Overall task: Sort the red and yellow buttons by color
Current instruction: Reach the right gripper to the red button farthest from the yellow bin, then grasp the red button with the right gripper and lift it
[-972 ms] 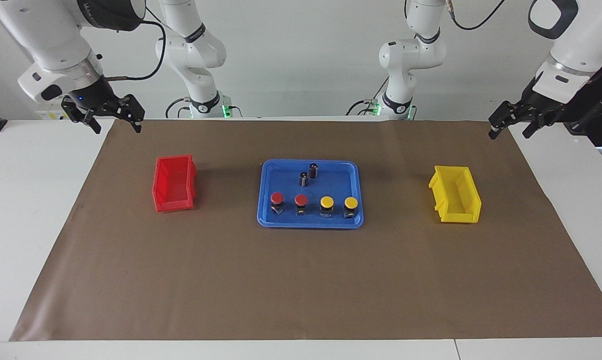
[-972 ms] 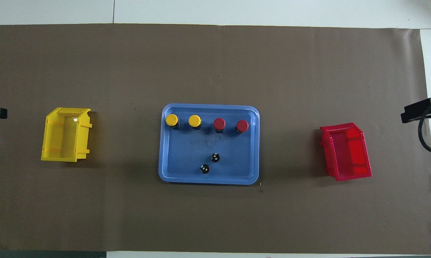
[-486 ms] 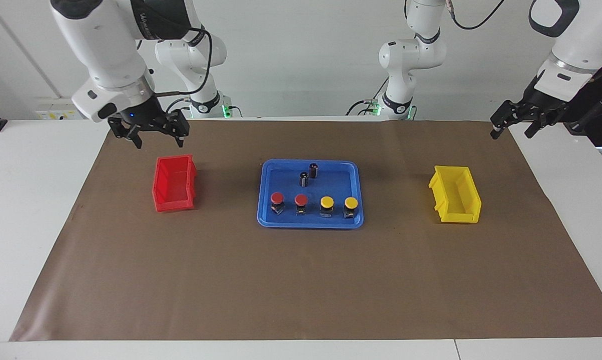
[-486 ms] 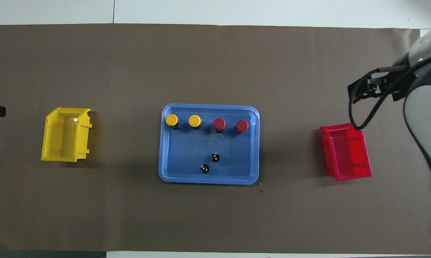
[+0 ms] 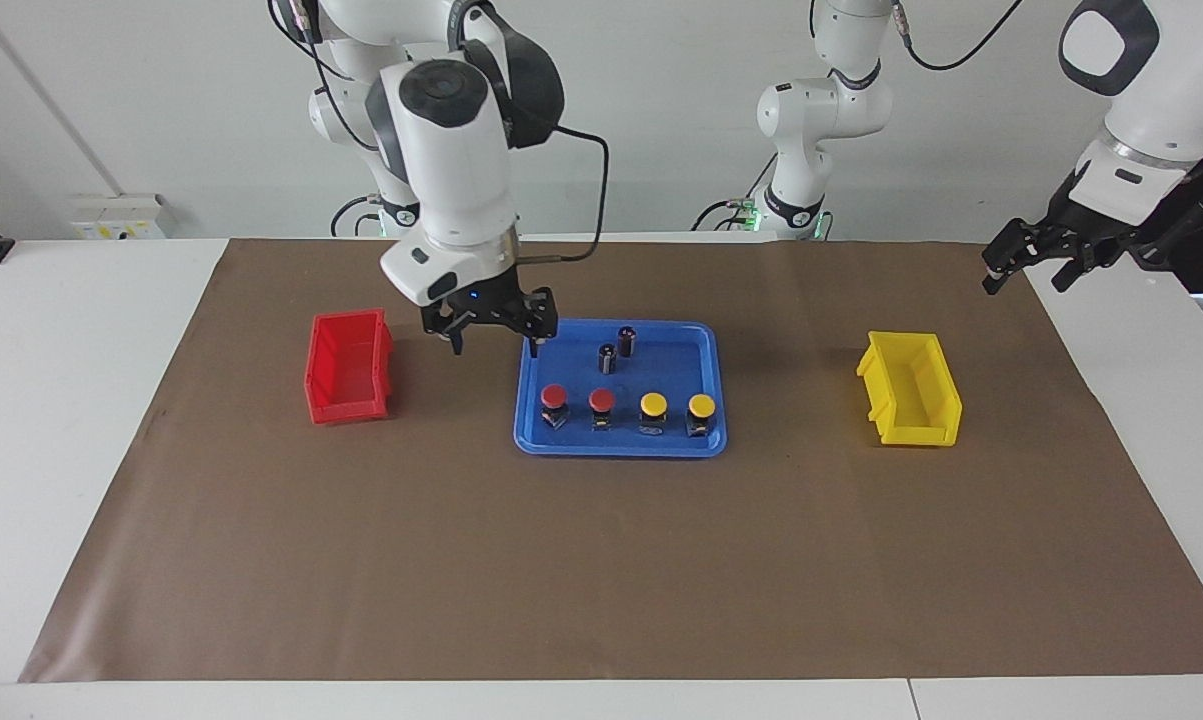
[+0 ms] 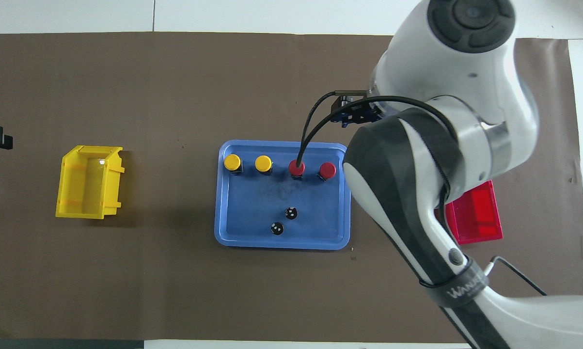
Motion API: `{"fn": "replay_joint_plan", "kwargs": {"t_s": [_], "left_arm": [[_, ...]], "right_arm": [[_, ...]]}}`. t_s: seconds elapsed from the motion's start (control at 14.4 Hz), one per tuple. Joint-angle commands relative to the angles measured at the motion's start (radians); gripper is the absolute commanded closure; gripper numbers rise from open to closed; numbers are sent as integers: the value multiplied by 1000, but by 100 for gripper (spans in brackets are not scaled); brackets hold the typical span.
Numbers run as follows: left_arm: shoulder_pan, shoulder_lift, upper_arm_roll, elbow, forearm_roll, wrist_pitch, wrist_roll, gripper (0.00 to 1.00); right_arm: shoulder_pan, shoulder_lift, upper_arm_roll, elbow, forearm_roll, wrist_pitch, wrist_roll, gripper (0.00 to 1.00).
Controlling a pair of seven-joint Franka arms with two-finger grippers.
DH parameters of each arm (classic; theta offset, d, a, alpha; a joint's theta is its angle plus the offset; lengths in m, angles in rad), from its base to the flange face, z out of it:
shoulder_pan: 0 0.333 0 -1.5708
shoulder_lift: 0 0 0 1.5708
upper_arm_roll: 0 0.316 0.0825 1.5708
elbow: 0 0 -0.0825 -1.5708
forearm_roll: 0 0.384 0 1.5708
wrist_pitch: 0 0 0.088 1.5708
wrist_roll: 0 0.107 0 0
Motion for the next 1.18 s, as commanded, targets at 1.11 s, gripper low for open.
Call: {"fn": "replay_joint_plan", "kwargs": {"t_s": [1.11], "left_arm": [[-17, -10, -11, -16, 57, 23, 4, 0]], "right_arm": [[72, -25, 3, -470, 11, 436, 77, 23]]}}
